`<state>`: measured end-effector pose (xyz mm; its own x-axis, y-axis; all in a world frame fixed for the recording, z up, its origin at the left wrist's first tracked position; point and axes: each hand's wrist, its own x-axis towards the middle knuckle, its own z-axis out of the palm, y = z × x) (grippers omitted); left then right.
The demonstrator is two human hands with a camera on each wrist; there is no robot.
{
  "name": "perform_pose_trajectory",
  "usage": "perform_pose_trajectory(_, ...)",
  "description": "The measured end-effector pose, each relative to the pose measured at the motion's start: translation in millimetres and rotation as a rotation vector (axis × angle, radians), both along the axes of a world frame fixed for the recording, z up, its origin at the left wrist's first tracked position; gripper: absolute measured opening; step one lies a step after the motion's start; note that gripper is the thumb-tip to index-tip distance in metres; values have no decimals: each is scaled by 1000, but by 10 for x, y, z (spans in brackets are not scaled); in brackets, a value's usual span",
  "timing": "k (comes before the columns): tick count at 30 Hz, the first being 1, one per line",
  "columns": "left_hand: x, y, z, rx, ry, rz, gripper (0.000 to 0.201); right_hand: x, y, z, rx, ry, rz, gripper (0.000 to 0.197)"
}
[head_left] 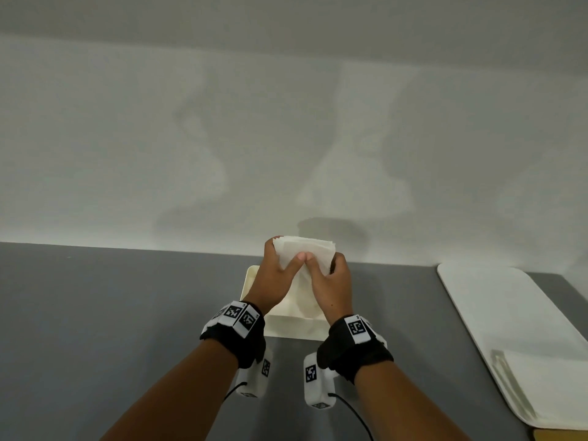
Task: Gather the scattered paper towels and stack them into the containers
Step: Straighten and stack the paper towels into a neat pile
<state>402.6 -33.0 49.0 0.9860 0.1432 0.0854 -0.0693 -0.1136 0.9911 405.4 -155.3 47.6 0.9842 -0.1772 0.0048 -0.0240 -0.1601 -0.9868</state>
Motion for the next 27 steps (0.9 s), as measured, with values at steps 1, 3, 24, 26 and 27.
perform_pose_trajectory(1, 16, 2, -24, 26, -1, -24, 45, 7, -1, -25, -12, 9, 7, 38)
perform_pose_trajectory(3, 40, -11, -15, 63, -11, -52, 38, 33, 2, -54, -14, 16, 38, 42)
perform_pose_trajectory(24, 19, 626, -100, 832, -35, 8, 32, 282, -256, 183, -1291, -174, 514, 35)
perform_pose_trajectory(26, -13, 629, -111, 970, 21, -8, 44, 273, -245, 153, -1331, -172, 557, 39)
perform_pose_trajectory(27, -30, 616, -104, 1041, 24, -24, 53, 270, -244, 126, -1344, -165, 583, 41)
